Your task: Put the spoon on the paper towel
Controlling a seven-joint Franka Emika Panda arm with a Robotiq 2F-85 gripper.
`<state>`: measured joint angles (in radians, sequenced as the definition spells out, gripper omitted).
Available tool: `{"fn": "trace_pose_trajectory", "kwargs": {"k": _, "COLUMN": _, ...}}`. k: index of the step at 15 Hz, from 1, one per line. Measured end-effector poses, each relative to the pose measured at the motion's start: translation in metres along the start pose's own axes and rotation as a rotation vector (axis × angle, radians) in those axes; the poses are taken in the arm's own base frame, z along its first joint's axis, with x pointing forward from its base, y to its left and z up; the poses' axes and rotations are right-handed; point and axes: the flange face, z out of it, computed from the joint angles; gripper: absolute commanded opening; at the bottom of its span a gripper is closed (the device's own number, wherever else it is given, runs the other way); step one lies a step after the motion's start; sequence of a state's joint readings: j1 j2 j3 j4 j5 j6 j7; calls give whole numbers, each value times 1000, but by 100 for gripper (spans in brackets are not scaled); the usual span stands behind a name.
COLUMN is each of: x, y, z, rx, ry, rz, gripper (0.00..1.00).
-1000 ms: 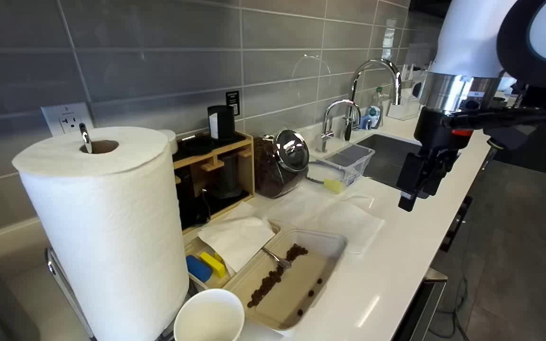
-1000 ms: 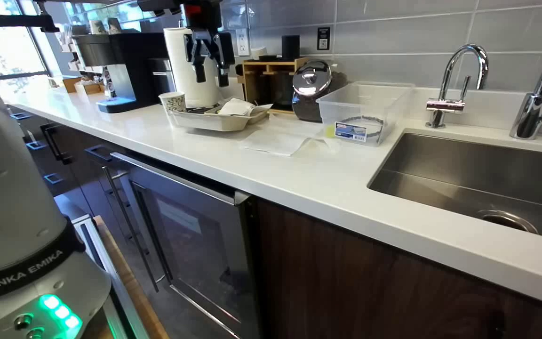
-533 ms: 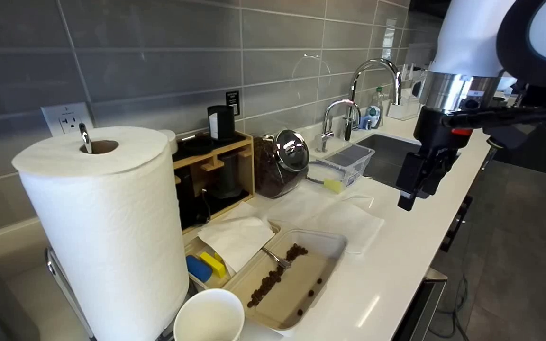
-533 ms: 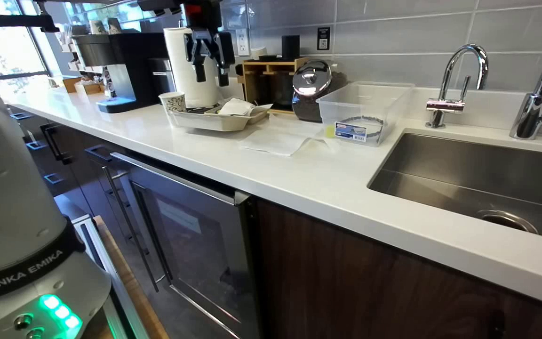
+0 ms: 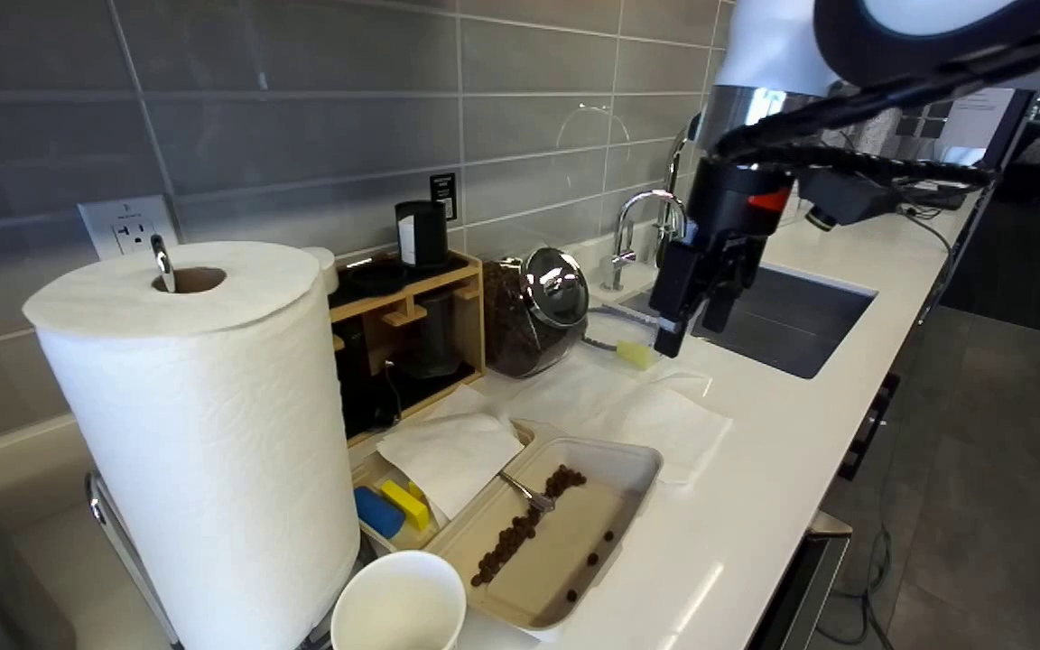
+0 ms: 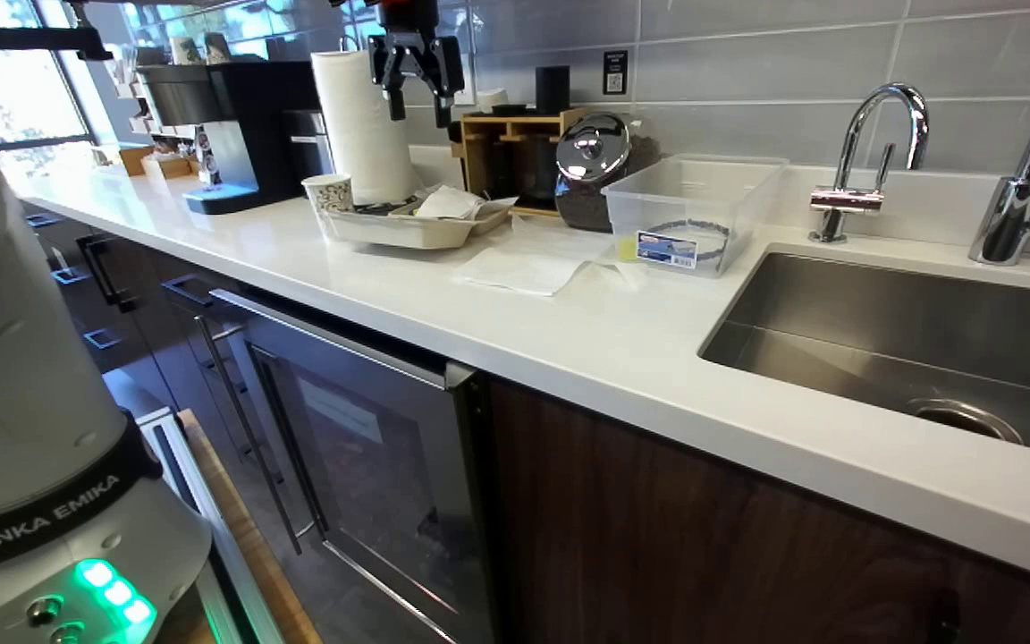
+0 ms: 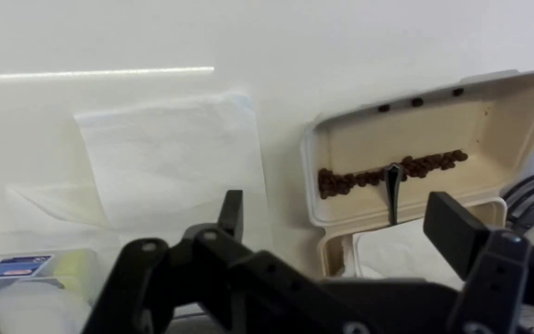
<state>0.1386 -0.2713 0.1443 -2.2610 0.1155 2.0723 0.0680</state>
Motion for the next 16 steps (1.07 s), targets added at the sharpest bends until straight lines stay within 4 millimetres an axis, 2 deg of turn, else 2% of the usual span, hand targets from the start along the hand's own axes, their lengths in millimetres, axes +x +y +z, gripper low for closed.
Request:
{"fn": "trace_pose_trajectory", "kwargs": {"k": 3, "x": 25, "y": -41, "z": 19, "rx": 9, "ry": -36, "rz": -20, "gripper": 100}}
{"fn": "trace_pose_trajectory", "kwargs": {"k": 6, "x": 35, "y": -80, "z": 51, "rx": 17, "ry": -95, "rz": -34, "gripper": 100}}
{"fn": "trace_pose_trajectory", "kwargs": {"k": 8, "x": 36, "y": -86, "z": 60, "rx": 18, "ry": -110, "rz": -41, "gripper": 100}}
{"fn": "trace_pose_trajectory", "kwargs": {"k": 13, "x": 37, "y": -80, "z": 52, "rx": 19, "ry": -94, "rz": -32, "gripper": 100}}
{"fn": "trace_pose_trajectory", "kwargs": {"k": 16, "x": 39, "y": -86, "z": 58, "rx": 21, "ry": -98, "rz": -50, "gripper": 100}}
